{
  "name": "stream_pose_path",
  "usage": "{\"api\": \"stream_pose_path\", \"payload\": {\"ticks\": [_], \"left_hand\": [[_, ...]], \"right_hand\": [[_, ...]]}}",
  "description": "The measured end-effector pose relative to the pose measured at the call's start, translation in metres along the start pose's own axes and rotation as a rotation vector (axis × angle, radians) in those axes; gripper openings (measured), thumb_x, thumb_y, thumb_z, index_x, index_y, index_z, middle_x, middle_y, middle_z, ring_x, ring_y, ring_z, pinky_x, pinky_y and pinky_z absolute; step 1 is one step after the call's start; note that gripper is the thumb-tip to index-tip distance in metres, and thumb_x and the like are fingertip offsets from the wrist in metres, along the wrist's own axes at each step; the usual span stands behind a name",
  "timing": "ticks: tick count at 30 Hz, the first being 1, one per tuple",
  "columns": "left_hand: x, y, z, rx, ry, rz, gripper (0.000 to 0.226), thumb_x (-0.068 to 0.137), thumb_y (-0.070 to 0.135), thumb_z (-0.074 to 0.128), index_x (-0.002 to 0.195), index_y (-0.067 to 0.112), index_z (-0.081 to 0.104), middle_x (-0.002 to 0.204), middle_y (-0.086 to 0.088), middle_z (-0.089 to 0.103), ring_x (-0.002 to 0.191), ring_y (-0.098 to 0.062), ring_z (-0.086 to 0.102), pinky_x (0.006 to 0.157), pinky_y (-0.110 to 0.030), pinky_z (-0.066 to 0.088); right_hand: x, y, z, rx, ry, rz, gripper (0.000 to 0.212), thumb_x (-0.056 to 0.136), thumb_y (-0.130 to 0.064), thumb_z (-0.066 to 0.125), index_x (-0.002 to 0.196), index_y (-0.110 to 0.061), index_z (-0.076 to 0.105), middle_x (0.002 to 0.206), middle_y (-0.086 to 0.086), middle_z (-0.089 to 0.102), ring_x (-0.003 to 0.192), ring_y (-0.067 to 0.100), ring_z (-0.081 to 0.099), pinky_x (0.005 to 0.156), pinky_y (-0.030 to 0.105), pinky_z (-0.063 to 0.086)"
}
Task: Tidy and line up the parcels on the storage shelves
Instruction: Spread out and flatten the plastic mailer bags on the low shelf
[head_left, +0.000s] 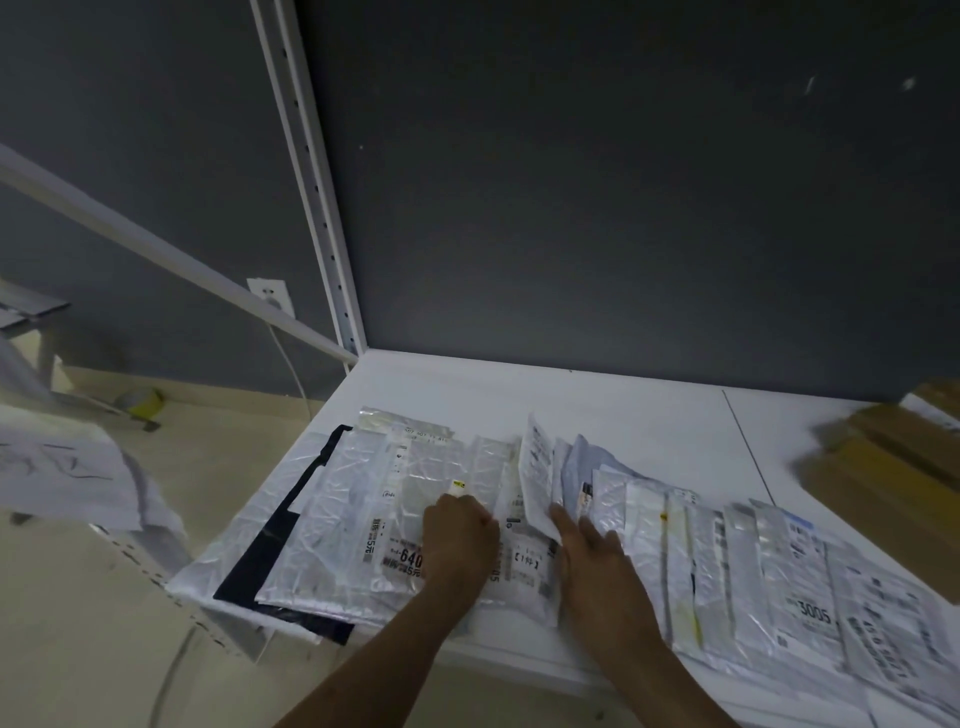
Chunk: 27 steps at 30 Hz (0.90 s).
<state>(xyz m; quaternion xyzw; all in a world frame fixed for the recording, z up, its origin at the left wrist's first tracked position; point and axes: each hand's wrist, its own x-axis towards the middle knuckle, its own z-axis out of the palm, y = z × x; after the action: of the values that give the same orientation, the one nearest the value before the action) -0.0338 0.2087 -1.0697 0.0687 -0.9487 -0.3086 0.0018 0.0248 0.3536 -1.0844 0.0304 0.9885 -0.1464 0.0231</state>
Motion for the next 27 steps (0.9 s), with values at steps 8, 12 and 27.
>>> {"api": "stream_pose_path", "payload": {"ticks": [8,12,27], "left_hand": [[0.004,-0.001,-0.004,-0.115,-0.057,-0.081,0.037,0.086,0.011,0.060,0.049,0.012,0.052,0.045,0.002,0.048,0.038,-0.006,0.043,0.036,-0.010,0.034],[0.009,-0.020,-0.021,-0.144,0.093,-0.125,0.017,0.087,0.014,0.064,0.073,0.005,0.062,0.061,-0.001,0.057,0.051,-0.012,0.055,0.041,-0.017,0.037],[0.008,0.018,-0.010,0.277,-0.025,0.373,0.058,0.097,0.052,0.039,0.149,0.028,0.029,0.160,-0.008,0.017,0.146,-0.029,0.016,0.116,-0.044,0.017]], "right_hand": [[0.000,-0.006,0.001,-0.134,-0.012,0.004,0.076,0.100,-0.018,0.035,0.147,-0.042,-0.020,0.159,0.018,0.016,0.141,0.047,0.024,0.108,0.051,0.037],[-0.002,-0.011,0.002,-0.235,0.017,-0.005,0.073,0.091,-0.021,0.057,0.150,-0.043,0.020,0.144,0.029,0.040,0.121,0.059,0.043,0.091,0.061,0.047],[-0.018,0.072,-0.038,-0.146,0.309,0.053,0.064,0.091,-0.061,0.022,0.128,-0.025,0.060,0.141,0.013,0.052,0.135,0.038,0.042,0.109,0.053,0.030]]}}
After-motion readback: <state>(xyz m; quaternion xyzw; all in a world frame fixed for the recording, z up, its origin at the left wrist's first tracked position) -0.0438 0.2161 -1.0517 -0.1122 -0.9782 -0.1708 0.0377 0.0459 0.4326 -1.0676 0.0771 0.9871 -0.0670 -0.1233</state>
